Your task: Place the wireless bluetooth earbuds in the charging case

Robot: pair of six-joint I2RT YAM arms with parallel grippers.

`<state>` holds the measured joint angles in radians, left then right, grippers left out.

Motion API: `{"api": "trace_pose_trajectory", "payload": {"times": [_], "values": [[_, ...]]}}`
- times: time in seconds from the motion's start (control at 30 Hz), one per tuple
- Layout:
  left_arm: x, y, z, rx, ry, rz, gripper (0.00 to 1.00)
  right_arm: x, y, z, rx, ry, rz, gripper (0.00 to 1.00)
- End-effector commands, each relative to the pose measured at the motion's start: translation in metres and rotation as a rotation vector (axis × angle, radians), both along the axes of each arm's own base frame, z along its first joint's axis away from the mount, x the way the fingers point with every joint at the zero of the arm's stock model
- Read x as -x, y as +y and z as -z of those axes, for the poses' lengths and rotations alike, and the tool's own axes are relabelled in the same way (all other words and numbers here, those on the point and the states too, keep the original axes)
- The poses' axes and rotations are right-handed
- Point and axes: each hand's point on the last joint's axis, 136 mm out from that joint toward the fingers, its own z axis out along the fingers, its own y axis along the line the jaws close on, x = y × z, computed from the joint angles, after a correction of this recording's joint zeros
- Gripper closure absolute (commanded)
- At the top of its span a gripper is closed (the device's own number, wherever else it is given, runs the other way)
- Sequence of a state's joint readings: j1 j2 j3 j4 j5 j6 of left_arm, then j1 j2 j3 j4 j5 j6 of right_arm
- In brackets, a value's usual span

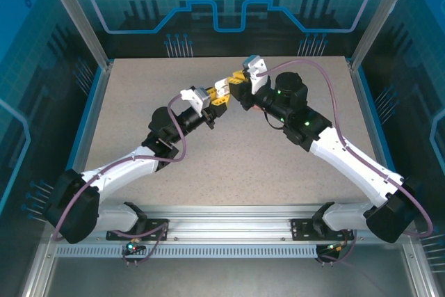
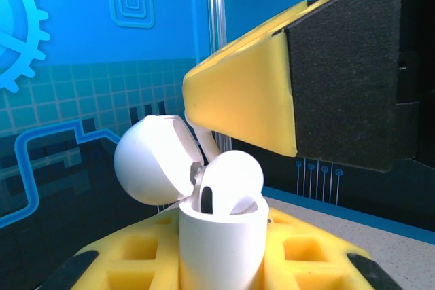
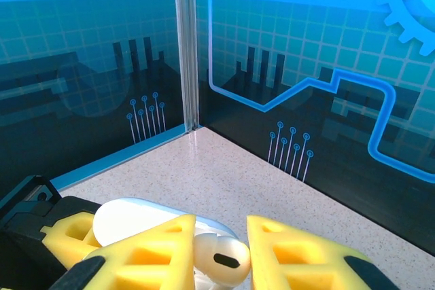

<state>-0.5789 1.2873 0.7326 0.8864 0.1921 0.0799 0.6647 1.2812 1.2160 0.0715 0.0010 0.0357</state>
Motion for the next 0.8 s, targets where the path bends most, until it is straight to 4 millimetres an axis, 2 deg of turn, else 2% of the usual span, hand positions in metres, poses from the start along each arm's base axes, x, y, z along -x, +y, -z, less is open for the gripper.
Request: {"api": "trace_pose_trajectory", "payload": {"times": [0.0,0.43,0.77], "values": [[0.008,0.003,-0.031,0.043,-0.067,0.002,1.00,-0.006,-0.004,0.003,0.028,-0.023,0.030,0.78],[0.007,0.004,-0.033,0.045,-0.075,-0.007,1.00,-0.007,0.002,0.017,0.111,-0.041,0.045,0.79],[0.006,0.006,-0.033,0.051,-0.080,-0.022,1.00,0.005,0.010,0.020,0.134,-0.048,0.010,0.80]]}}
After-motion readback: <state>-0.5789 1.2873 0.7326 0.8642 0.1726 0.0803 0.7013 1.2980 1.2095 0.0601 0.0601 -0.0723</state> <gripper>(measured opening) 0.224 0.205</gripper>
